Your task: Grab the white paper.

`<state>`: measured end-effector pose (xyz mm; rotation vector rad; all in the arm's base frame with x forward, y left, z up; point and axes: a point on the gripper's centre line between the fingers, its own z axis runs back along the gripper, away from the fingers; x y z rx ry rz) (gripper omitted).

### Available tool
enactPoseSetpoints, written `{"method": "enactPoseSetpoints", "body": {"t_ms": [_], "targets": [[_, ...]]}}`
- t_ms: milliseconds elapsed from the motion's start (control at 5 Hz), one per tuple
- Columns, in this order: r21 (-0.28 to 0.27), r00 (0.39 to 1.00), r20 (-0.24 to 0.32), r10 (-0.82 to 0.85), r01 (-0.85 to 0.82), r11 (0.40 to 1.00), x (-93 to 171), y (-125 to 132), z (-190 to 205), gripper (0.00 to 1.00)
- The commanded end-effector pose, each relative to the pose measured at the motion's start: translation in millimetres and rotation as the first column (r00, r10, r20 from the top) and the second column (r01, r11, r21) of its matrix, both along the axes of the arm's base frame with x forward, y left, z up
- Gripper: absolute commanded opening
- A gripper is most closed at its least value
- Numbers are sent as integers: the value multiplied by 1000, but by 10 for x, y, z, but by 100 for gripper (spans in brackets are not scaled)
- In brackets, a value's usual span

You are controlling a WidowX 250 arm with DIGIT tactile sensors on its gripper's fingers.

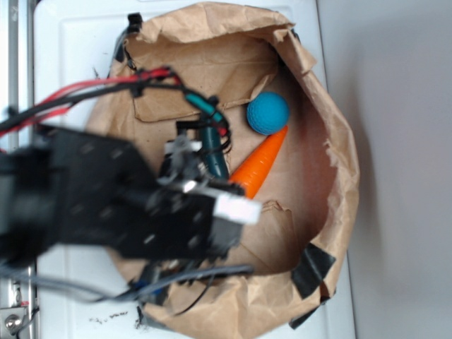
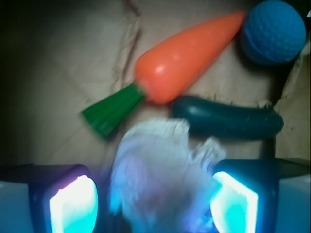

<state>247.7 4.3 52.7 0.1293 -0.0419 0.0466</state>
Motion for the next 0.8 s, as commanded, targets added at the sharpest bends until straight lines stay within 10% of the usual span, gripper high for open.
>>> {"method": "enactPoseSetpoints", "body": {"t_ms": [0, 600], "targets": [[5, 991, 100, 85, -86, 996, 208, 191, 67, 0], [-94, 982, 98, 162, -153, 984, 77, 400, 887, 0]]}}
